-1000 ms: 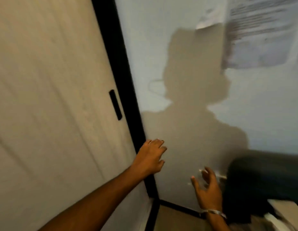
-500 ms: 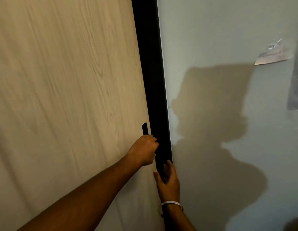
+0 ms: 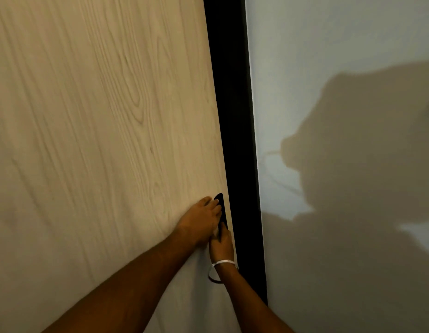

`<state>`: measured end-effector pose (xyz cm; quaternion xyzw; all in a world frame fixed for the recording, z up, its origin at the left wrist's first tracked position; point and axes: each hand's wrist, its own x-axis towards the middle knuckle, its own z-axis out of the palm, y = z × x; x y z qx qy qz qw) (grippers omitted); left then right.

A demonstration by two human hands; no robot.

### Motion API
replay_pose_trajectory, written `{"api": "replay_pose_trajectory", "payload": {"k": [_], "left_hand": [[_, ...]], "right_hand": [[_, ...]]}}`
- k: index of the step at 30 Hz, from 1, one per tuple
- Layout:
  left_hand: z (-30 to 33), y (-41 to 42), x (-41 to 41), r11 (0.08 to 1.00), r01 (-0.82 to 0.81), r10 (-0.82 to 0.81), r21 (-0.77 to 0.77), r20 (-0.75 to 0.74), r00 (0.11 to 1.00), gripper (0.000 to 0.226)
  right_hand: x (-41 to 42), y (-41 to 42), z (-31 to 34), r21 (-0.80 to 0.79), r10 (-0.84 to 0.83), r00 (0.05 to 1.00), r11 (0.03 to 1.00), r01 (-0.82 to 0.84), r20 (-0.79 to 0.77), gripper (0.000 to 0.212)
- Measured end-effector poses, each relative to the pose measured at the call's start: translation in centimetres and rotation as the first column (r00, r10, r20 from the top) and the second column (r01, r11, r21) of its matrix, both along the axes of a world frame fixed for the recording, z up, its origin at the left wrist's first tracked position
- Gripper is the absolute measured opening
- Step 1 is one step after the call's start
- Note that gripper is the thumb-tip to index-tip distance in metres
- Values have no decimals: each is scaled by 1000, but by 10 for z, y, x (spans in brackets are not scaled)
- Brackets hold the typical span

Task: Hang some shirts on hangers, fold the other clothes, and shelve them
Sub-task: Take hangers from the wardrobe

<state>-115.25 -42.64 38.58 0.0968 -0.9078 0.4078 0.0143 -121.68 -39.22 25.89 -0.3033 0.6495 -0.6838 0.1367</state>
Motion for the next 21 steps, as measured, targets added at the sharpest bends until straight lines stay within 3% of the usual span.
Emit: {"api": "replay_pose_trajectory", "payload": {"k": [4,8,11,16,21], "left_hand": [[-16,-2,-2,986,-91,96,-140,31,995,79],[-38,9,-24,941,-230,249,-247,47,967,103],[-43,21,-28,919,-288,316,-270,67,947,98],[-36,31,4,914,-248,278,-322,49,959,84],[-34,48,49,900,-300,332,-316,50,942,73]], "right_hand": [[-11,6,-26,69,32,999,997,-30,-20,56],[-17,10,-42,38,66,996,997,-64,-60,51],[-13,12,-53,23,92,992,996,-90,-90,50],[7,23,-50,39,133,986,991,-130,-100,54],[58,30,-53,23,90,992,996,-89,-89,55]]}}
